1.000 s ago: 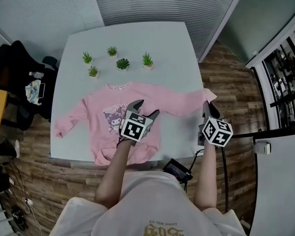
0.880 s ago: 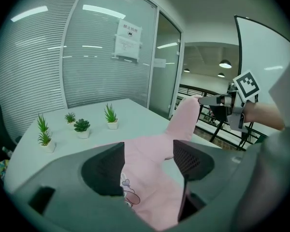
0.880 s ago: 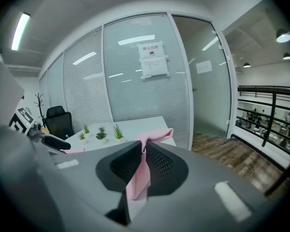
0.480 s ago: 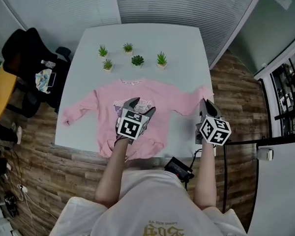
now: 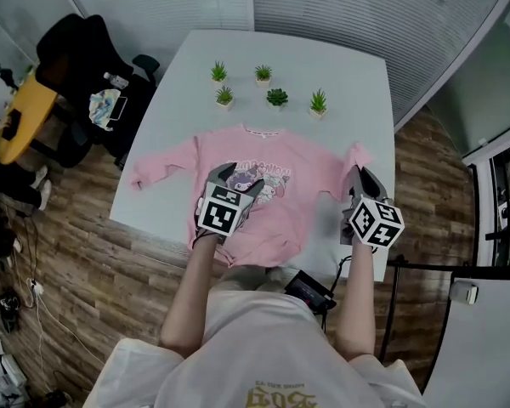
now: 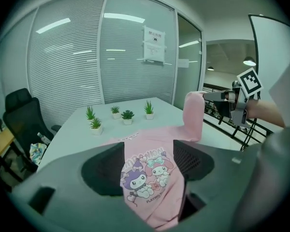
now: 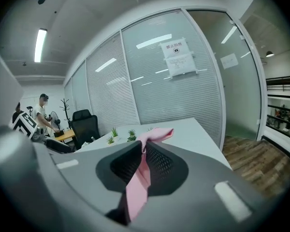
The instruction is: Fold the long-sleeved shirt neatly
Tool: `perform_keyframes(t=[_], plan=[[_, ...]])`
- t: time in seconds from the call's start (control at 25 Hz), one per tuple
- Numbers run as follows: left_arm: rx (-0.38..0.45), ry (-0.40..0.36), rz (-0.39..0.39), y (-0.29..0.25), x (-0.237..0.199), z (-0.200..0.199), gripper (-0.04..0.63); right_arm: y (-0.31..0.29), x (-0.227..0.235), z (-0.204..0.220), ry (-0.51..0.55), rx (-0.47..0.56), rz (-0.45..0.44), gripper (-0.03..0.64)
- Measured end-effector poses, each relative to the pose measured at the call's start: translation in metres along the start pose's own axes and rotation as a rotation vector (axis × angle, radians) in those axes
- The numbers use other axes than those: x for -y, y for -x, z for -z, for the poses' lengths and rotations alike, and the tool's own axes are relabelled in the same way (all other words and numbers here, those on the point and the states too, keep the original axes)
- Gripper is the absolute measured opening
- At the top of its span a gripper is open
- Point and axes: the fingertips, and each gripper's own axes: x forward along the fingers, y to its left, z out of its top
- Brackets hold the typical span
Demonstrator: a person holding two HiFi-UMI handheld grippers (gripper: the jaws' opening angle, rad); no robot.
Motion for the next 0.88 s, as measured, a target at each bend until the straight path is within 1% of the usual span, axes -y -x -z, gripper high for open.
perform_keyframes(t=[0.16, 0.32, 0.52, 0.88], plan=[[-0.005, 0.034, -0.039, 0.010, -0.020, 0.009, 0.324, -0.015, -0.022, 0.001, 0.016, -0.007, -0.053, 0.041], [-0.011, 0.046, -0.058, 0.015, -0.037, 0.017, 0.324, -0.028, -0.043, 0.004, 0.035, -0.022, -0.088, 0.041], [-0.021, 0.058, -0.053, 0.018, -0.060, 0.027, 0.324, -0.044, -0.068, 0.001, 0.055, -0.024, -0.105, 0.041], [-0.015, 0.084, -0.034, 0.021, -0.107, 0.039, 0.324, -0.072, -0.117, 0.001, 0.077, -0.024, -0.128, 0.041]])
